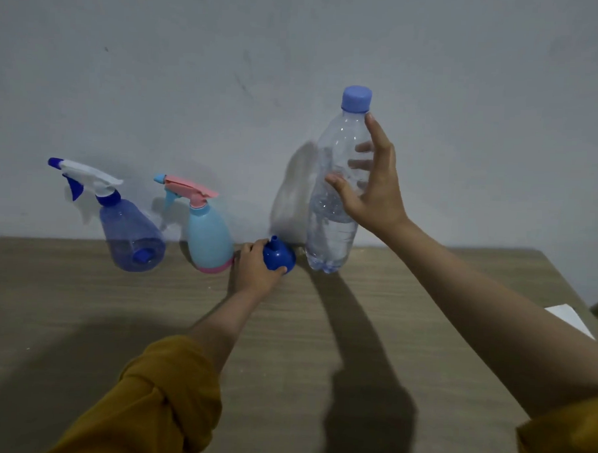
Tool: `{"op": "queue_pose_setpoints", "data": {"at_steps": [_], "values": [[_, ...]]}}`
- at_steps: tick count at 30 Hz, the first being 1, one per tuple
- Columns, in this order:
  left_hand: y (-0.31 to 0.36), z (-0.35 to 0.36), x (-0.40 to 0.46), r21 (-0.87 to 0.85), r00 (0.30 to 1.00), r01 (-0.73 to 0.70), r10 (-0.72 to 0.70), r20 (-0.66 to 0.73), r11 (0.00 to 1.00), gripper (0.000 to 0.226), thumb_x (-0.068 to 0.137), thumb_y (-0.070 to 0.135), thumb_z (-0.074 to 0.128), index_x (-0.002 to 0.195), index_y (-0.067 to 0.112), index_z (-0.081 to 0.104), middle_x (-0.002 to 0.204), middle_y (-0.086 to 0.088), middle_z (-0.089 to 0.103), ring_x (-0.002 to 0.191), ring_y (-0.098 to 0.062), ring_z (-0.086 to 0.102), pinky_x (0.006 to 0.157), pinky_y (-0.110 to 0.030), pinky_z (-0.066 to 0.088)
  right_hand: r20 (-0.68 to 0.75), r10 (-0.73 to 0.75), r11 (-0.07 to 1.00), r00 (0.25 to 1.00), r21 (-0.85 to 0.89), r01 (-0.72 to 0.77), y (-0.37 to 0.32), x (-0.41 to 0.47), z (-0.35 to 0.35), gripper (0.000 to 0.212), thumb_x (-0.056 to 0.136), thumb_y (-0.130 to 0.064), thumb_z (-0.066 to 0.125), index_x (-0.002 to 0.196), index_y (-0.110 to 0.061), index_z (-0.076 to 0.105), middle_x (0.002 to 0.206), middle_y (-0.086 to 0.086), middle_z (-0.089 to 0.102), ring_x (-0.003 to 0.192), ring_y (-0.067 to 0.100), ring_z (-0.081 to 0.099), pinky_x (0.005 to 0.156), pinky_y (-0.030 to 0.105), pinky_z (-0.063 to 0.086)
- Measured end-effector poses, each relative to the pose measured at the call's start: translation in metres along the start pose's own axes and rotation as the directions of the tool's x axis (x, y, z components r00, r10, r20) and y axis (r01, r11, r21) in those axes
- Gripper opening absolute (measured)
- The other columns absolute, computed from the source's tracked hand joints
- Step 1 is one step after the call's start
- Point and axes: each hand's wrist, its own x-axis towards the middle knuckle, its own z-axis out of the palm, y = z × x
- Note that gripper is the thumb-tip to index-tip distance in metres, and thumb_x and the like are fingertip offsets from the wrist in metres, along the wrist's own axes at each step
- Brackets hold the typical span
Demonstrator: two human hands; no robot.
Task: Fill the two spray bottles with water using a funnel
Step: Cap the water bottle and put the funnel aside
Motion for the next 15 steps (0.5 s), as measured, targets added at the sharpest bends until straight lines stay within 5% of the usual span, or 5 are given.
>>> {"op": "queue_pose_setpoints", "data": {"at_steps": [7, 11, 15], "values": [[0.009, 0.008, -0.024, -0.017, 0.991, 0.047, -0.048, -0.122, 0.999, 0.094, 0.065, 0.038, 0.079, 0.139, 0.009, 0.03, 0.133, -0.015, 0.044, 0.121, -0.037, 0.043, 0.102, -0.048, 0.036, 0.077, 0.061, 0.988, 0.995, -0.149, -0.049, -0.004, -0.037, -0.011, 0.092, 0.085, -0.031, 0.071, 0.151, -0.011, 0.009, 0.136, 0.019, 0.039, 0.126, 0.024, 0.039, 0.097, 0.014, 0.035], [0.041, 0.018, -0.079, -0.006, 0.966, -0.034, 0.031, -0.258, 0.999, 0.077, 0.068, 0.042, 0.07, 0.13, 0.007, 0.042, 0.123, -0.018, 0.047, 0.11, -0.038, 0.047, 0.097, -0.045, 0.039, 0.015, 0.126, 0.949, 0.992, -0.291, -0.117, 0.002, -0.111, -0.036, 0.056, 0.088, -0.027, 0.061, 0.135, 0.0, 0.047, 0.12, 0.019, 0.053, 0.113, 0.028, 0.052, 0.098, 0.029, 0.043], [0.091, 0.04, -0.148, -0.097, 0.977, -0.128, 0.108, -0.183, 0.987, 0.057, 0.074, 0.032, 0.07, 0.124, 0.012, 0.05, 0.127, -0.012, 0.046, 0.116, -0.029, 0.044, 0.096, -0.029, 0.03, -0.059, 0.255, 0.876, 0.965, -0.409, -0.256, 0.002, -0.202, -0.08, 0.032, 0.086, -0.025, 0.057, 0.109, -0.005, 0.066, 0.098, 0.013, 0.064, 0.091, 0.032, 0.062, 0.079, 0.035, 0.048]]}}
